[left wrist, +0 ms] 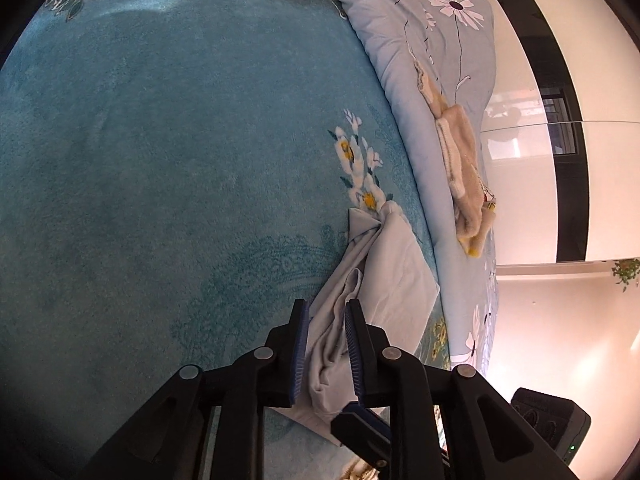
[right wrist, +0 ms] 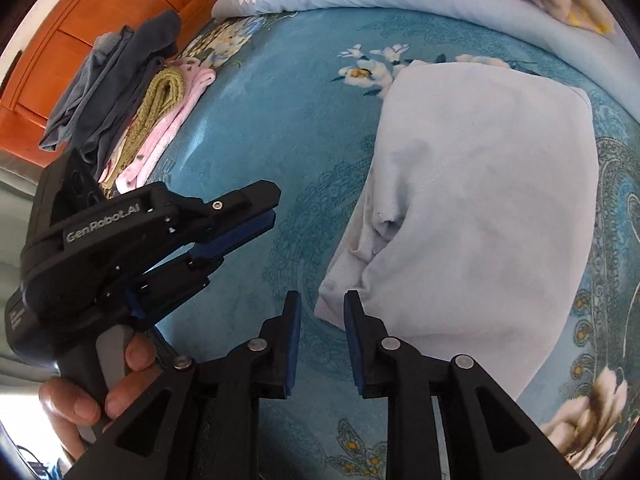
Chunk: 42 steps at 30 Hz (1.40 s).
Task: Fold clothes
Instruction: 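Grasp the folded T-shirt bundle with the right tool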
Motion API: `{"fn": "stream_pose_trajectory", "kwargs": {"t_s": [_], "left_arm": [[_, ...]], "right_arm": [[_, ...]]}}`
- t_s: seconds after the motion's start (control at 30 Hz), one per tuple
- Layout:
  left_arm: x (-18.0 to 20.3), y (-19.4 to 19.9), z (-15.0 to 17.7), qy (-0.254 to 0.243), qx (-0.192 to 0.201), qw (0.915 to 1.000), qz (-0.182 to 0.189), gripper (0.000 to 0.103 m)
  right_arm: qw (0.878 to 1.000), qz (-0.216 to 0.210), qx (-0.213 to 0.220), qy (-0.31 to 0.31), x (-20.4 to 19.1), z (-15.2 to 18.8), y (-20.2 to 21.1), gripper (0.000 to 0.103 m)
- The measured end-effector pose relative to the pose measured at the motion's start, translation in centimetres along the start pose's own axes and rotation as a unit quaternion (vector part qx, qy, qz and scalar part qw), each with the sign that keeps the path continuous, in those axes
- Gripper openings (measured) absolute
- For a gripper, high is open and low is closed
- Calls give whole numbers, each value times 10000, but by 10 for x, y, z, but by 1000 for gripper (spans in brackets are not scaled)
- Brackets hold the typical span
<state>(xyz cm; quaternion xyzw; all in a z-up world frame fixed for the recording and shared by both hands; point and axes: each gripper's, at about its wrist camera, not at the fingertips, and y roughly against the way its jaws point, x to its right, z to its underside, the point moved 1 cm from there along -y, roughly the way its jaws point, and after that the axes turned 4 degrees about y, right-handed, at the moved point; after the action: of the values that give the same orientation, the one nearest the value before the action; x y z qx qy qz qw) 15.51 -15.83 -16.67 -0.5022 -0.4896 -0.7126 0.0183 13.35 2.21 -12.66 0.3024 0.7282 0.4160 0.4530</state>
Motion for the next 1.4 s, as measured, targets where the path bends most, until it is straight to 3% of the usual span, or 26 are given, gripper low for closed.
{"fn": "stream_pose_trajectory", "kwargs": {"t_s": [0.1,0.17,0.27,0.4,0.47,0.67,0.7,0.73,0.77,1.0,1.13,1.3,1.4], "left_arm": [[12,-13,6,-338,-235,9991,-68,30],[23,-25,13,-692,-432,9964,-228,38],[33,-38,23,-1134,-605,9889,-739,40],[17,-42,20,-836,-544,9860,-1336,40],[6,-39,15,-575,-458,9870,-1432,40],[-13,-34,9,-48,-431,9926,-1131,40],[-15,-34,9,-20,-442,9927,-1123,40],[-14,-35,9,-4,-456,9927,-1120,40],[-14,-36,10,-1,-466,9928,-1108,40],[-7,-35,11,-99,-462,9942,-967,40],[-1,-39,13,-190,-550,9947,-848,40],[10,-51,18,-396,-734,9945,-641,46],[16,-57,19,-463,-787,9944,-539,50]], "right_arm": [[9980,178,368,-482,39,7,28,26],[9932,397,477,-980,74,17,42,36],[9808,573,382,-1823,123,44,47,37],[9654,121,301,-2586,152,72,36,38],[9628,-82,278,-2685,151,77,27,38],[9581,-476,261,-2814,146,82,10,36],[9569,-524,247,-2847,145,83,9,31],[9567,-535,208,-2855,144,83,8,15],[9573,-524,186,-2838,143,82,9,11],[9633,-573,154,-2617,147,74,31,8],[9698,-182,350,-2408,174,61,67,7],[9663,538,666,-2429,230,54,111,4],[9582,403,800,-2718,248,63,115,4]]}}
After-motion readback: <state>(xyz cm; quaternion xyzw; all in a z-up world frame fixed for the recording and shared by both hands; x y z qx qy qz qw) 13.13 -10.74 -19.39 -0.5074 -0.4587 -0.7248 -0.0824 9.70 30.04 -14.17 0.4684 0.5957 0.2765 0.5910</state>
